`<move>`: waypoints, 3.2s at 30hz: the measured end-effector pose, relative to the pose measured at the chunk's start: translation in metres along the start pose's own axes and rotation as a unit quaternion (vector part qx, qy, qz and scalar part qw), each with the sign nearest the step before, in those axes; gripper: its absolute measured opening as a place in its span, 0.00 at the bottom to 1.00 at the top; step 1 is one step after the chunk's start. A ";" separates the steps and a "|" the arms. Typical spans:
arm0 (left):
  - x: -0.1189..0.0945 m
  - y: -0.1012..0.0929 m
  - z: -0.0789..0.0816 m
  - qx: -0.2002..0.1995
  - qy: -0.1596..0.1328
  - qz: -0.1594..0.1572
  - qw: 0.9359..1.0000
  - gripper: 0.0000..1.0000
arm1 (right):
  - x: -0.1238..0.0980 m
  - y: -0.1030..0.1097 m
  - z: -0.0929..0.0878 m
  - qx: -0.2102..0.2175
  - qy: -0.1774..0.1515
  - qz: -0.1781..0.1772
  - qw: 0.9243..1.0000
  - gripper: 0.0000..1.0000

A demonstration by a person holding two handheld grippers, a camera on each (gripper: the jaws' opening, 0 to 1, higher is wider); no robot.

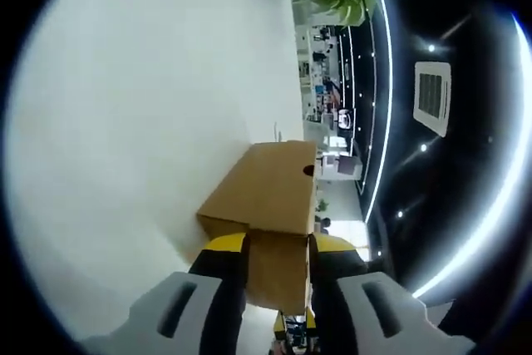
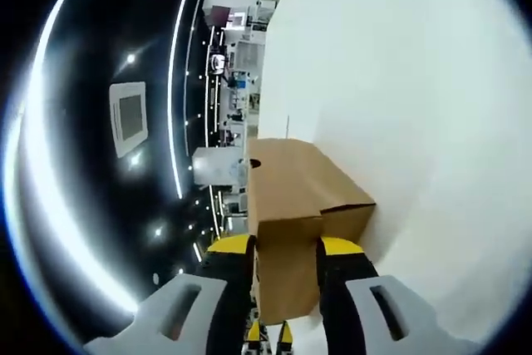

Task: Operate the shoe box by opening the lid, removing the specified soft item, and placing it in the target area until the item is outside and the box remains undamaged.

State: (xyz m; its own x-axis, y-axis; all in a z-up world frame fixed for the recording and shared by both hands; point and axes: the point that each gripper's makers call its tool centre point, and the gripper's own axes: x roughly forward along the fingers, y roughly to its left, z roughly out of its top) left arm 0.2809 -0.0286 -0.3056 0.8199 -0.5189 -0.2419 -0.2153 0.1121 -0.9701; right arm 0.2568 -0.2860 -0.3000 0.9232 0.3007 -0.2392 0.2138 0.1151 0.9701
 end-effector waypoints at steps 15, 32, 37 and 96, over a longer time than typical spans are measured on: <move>-0.004 -0.004 -0.001 -0.003 -0.006 0.017 1.000 0.27 | -0.003 0.002 -0.001 0.001 -0.016 -0.001 1.000 0.26; -0.011 -0.021 -0.001 -0.008 -0.018 0.028 0.999 0.27 | -0.007 0.016 0.000 0.028 -0.039 -0.033 0.998 0.26; -0.010 -0.020 0.001 0.019 -0.011 0.042 0.999 0.27 | -0.007 0.012 0.001 0.039 -0.039 -0.039 0.998 0.26; -0.006 -0.062 0.015 0.655 0.052 0.073 0.750 0.26 | 0.002 0.092 0.015 0.076 -0.064 0.058 0.993 0.24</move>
State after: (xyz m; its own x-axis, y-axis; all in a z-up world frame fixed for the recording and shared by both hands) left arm 0.2975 -0.0202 -0.2448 0.7783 -0.4753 -0.4102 0.4630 0.8758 -0.1361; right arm 0.2834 -0.2889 -0.2105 0.9755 0.1786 -0.1285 0.1412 -0.0602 0.9881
